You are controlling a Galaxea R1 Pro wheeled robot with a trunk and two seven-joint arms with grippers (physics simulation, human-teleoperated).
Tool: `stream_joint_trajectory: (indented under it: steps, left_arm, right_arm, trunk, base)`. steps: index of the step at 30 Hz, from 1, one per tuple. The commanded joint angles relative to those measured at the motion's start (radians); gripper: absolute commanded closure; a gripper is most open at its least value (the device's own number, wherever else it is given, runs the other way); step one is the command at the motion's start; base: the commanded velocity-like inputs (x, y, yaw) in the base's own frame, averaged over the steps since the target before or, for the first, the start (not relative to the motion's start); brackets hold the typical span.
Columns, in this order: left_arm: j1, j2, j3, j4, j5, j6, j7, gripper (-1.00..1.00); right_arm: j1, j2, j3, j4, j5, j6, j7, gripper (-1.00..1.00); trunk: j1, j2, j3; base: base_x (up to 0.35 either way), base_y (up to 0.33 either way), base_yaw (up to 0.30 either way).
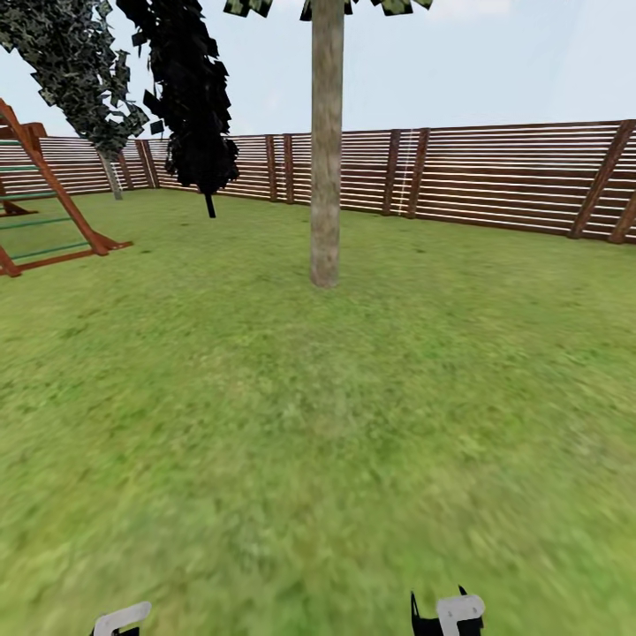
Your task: In the garden, pick up the pesticide atomizer on the floor and spray pesticide onto both trees until each tree trunk is fully covered.
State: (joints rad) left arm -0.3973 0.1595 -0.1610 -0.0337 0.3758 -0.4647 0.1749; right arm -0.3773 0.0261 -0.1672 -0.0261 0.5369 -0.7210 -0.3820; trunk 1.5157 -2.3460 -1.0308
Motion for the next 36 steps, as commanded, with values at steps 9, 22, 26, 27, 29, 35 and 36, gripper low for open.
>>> stream_joint_trajectory:
  steps: [9,22,26,27,29,35,36]
  left_arm:
    - [0.0,0.0,0.0,0.0,0.0,0.0,0.0,1.0]
    - [0.0,0.0,0.0,0.0,0.0,0.0,0.0,1.0]
    - [0.0,0.0,0.0,0.0,0.0,0.0,0.0,1.0]
    - [0.0,0.0,0.0,0.0,0.0,0.0,0.0,1.0]
    - [0.0,0.0,0.0,0.0,0.0,0.0,0.0,1.0]
    - [0.0,0.0,0.0,0.0,0.0,0.0,0.0,1.0]
    - [0.0,0.0,0.0,0.0,0.0,0.0,0.0,1.0]
  right_arm:
    - [0.0,0.0,0.0,0.0,0.0,0.0,0.0,-1.0]
    - [0.0,0.0,0.0,0.0,0.0,0.0,0.0,-1.0]
    - [0.0,0.0,0.0,0.0,0.0,0.0,0.0,-1.0]
    - [0.0,0.0,0.0,0.0,0.0,0.0,0.0,-1.0]
    - [0.0,0.0,0.0,0.0,0.0,0.0,0.0,-1.0]
    - [0.0,0.0,0.0,0.0,0.0,0.0,0.0,-1.0]
    - [0.0,0.0,0.0,0.0,0.0,0.0,0.0,-1.0]
  trunk:
    - [0.0,0.0,0.0]
    - [0.0,0.0,0.0]
    - [0.0,0.0,0.0]
    - [0.0,0.0,0.0]
    - [0.0,0.0,0.0]
    - [0.0,0.0,0.0]
    - [0.0,0.0,0.0]
  base:
    - [0.339,0.0,0.0]
    - [0.339,0.0,0.0]
    - [0.339,0.0,0.0]
    - [0.339,0.0,0.0]
    - [0.339,0.0,0.0]
    - [0.339,0.0,0.0]
    - [0.339,0.0,0.0]
